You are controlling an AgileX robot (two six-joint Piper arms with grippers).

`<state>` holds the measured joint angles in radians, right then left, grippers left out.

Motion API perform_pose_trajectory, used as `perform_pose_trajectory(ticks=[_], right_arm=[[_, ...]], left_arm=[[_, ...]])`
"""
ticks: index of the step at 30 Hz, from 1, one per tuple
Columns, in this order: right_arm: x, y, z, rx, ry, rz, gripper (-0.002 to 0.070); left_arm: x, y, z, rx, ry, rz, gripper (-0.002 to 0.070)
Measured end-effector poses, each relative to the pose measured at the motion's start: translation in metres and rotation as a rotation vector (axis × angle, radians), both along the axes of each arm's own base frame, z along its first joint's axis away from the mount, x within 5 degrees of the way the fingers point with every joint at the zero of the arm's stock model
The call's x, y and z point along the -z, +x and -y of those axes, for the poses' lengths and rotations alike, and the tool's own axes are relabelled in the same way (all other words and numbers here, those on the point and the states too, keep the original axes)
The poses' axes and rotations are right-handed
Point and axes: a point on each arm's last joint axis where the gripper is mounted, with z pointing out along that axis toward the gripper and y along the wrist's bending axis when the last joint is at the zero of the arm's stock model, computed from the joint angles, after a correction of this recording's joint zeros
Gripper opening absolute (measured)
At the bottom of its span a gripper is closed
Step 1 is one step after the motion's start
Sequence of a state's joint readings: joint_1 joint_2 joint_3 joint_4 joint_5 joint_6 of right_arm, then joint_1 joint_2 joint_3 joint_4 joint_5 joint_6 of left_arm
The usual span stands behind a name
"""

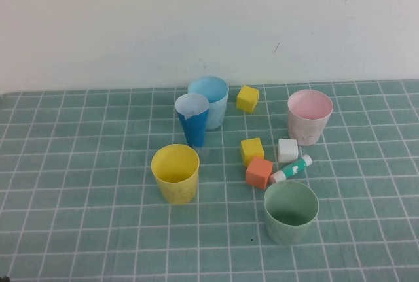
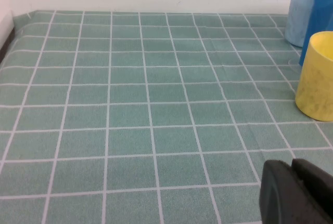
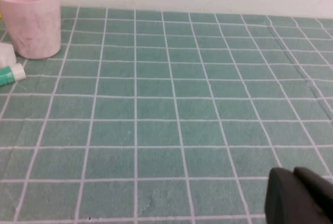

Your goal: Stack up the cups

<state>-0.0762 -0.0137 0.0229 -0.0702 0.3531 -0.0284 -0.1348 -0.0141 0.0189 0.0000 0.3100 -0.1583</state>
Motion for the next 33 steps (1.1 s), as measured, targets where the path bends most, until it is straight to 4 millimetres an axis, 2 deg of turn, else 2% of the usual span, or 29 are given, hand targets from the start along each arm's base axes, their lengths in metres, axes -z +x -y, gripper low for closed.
perform_pose_trajectory(ticks=[33], right_arm=[[-0.0011, 0.0003, 0.0002, -0.006, -0.026, 0.01, -0.0002]], left_arm=[[0.0, 0.0, 0.0, 0.0, 0.0, 0.0, -0.0001]])
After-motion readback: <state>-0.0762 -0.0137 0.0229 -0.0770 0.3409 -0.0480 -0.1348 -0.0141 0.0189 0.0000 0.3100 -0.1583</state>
